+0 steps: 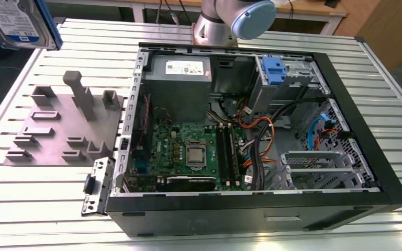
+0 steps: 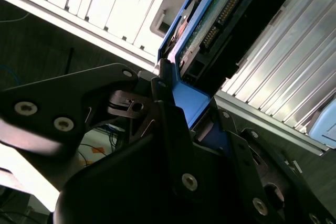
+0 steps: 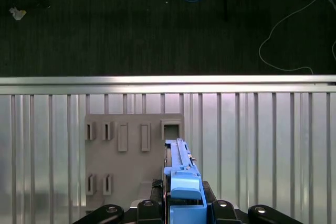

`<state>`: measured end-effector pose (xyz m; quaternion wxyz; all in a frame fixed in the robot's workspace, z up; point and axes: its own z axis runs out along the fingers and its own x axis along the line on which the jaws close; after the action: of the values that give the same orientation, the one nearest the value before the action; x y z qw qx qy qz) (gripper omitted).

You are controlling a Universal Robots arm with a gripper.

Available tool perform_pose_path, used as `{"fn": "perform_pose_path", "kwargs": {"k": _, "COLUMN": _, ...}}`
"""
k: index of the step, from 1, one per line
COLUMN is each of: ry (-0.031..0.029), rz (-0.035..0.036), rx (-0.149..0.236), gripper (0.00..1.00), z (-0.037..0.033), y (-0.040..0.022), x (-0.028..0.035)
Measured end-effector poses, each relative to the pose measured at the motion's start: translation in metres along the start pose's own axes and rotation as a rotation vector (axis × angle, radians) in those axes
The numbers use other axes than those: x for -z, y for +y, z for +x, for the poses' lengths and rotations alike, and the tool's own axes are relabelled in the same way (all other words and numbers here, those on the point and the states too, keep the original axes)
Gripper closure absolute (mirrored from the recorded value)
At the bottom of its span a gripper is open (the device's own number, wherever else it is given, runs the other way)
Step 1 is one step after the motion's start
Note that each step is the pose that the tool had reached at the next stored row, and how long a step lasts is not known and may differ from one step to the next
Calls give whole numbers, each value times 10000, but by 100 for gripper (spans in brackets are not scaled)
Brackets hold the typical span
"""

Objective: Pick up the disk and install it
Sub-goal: 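Pick up the disk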

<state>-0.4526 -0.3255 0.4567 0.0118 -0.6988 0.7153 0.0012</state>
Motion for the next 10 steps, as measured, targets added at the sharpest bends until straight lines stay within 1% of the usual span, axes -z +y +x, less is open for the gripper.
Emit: {"fn": "perform_pose_path", "kwargs": {"k": 10, "ry": 0, "rz": -1, "rx": -1, "gripper": 64, "z": -2, "y": -1, "x": 79}}
